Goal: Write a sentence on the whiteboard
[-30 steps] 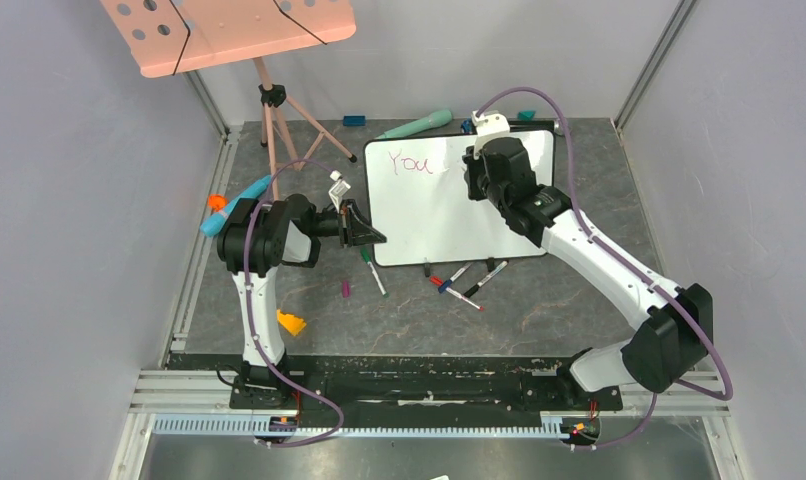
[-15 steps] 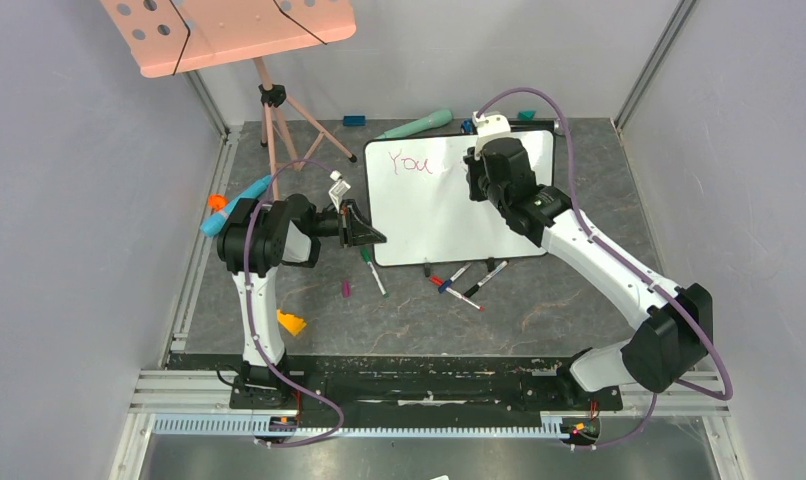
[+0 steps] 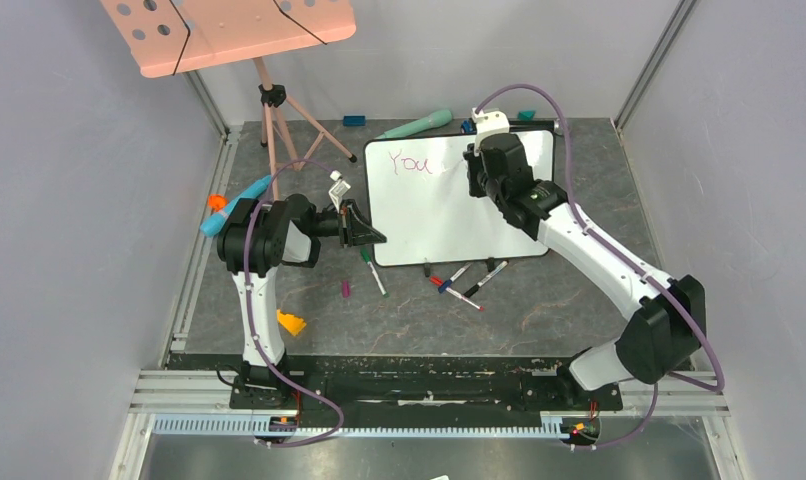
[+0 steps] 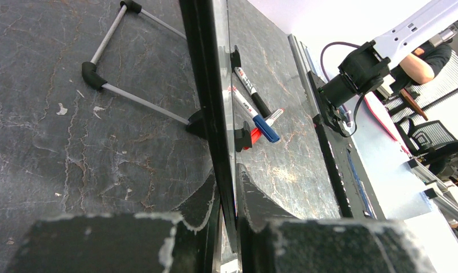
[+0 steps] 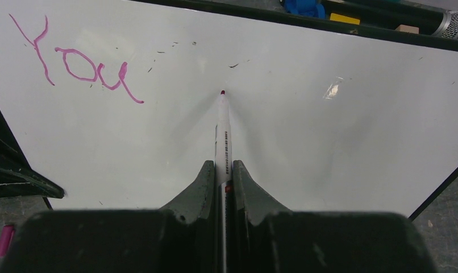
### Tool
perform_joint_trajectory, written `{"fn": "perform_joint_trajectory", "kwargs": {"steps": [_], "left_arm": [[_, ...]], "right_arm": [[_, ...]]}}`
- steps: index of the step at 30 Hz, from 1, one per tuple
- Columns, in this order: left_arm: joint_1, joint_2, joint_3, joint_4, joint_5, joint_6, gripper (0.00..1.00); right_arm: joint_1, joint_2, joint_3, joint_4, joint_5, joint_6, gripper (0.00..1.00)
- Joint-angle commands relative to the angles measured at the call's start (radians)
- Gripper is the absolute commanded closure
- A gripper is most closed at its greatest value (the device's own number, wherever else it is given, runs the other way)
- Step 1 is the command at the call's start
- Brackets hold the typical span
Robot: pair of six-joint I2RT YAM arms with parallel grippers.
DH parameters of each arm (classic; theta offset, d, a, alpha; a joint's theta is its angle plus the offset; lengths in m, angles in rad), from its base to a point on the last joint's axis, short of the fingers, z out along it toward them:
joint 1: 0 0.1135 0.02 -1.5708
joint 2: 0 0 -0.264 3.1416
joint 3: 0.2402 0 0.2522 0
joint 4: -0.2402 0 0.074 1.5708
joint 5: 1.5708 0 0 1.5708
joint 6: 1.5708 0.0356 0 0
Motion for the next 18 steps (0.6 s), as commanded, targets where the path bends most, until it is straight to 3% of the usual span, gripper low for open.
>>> {"fn": "perform_joint_trajectory", "kwargs": {"steps": [1,18], "left_arm": [[-0.004,0.013,0.011,0.089,0.025,0.067,0.98],[-0.004,0.016,0.014,0.089,0.025,0.062,0.98]], "right_arm": [[-0.006,0.022,0.054,0.023,0.028,0.002,1.0],[-0.006,0.071,0.069,0.019,-0.033,-0.021,1.0]]}}
